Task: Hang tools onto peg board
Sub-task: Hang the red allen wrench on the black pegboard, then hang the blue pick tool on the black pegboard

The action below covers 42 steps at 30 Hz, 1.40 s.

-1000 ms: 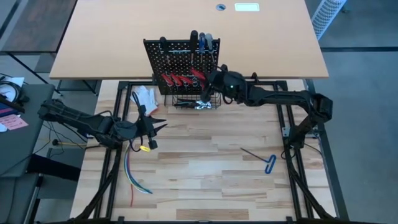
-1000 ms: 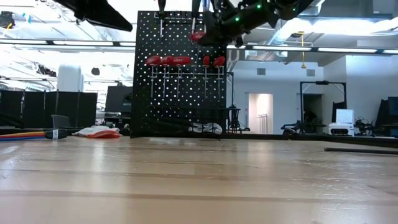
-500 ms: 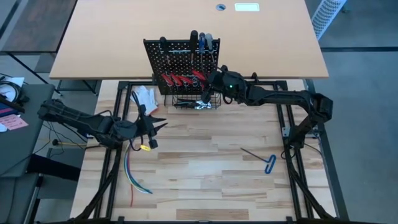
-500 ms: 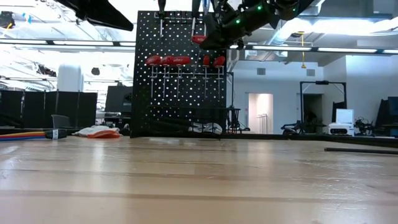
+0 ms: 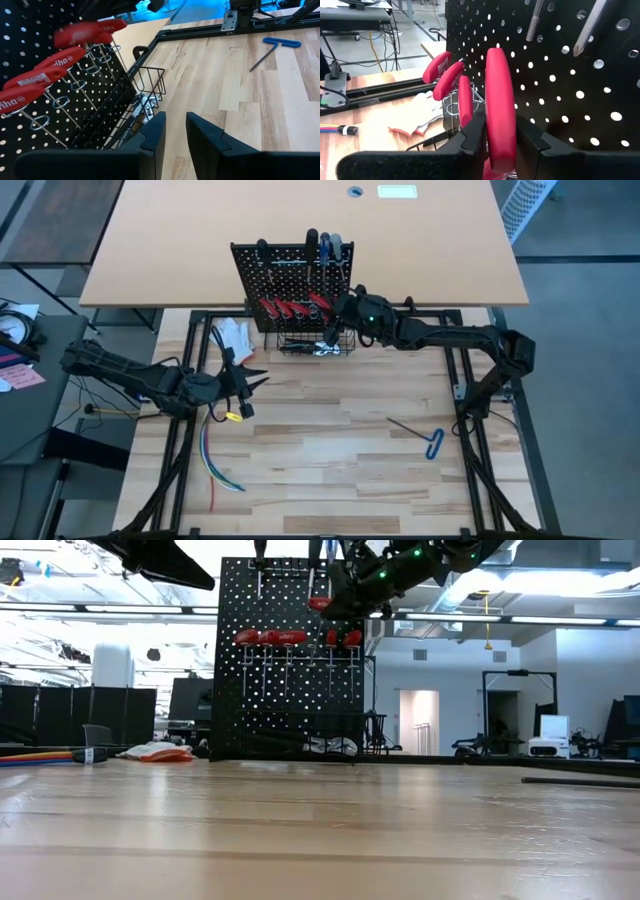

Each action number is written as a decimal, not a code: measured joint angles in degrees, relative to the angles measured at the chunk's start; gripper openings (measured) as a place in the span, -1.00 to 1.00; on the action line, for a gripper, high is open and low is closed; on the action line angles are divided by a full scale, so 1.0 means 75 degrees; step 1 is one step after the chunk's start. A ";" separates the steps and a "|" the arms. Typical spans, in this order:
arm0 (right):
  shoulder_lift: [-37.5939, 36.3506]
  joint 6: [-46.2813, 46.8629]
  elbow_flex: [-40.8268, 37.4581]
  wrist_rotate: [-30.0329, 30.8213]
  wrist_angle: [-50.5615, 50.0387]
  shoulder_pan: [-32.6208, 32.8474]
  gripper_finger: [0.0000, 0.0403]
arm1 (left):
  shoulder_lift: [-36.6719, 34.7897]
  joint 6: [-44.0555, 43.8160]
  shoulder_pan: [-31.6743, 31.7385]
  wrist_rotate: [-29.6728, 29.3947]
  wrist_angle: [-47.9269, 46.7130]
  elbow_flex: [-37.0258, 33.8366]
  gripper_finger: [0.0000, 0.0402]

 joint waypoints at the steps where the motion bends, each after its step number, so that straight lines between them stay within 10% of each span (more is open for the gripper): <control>1: 0.0002 0.0003 0.0000 0.0000 0.0005 -0.0005 -0.41 | 0.0000 0.0000 0.0000 -0.0001 0.0000 0.0000 -0.65; 11: 0.0444 -0.0705 0.0003 0.0005 0.0633 0.0009 0.05 | 0.0003 -0.0027 0.0000 -0.0003 0.0003 0.0000 -0.65; 26: -0.1459 -0.3134 0.0003 0.0007 -0.2077 0.2340 -0.08 | 0.0000 -0.0032 0.0000 -0.0154 0.0064 -0.0006 -0.65; 42: -0.2133 0.2554 0.0003 -0.0849 -1.0053 0.3501 -0.26 | 0.0000 -0.0324 0.0000 -0.0149 0.0265 -0.0006 -0.65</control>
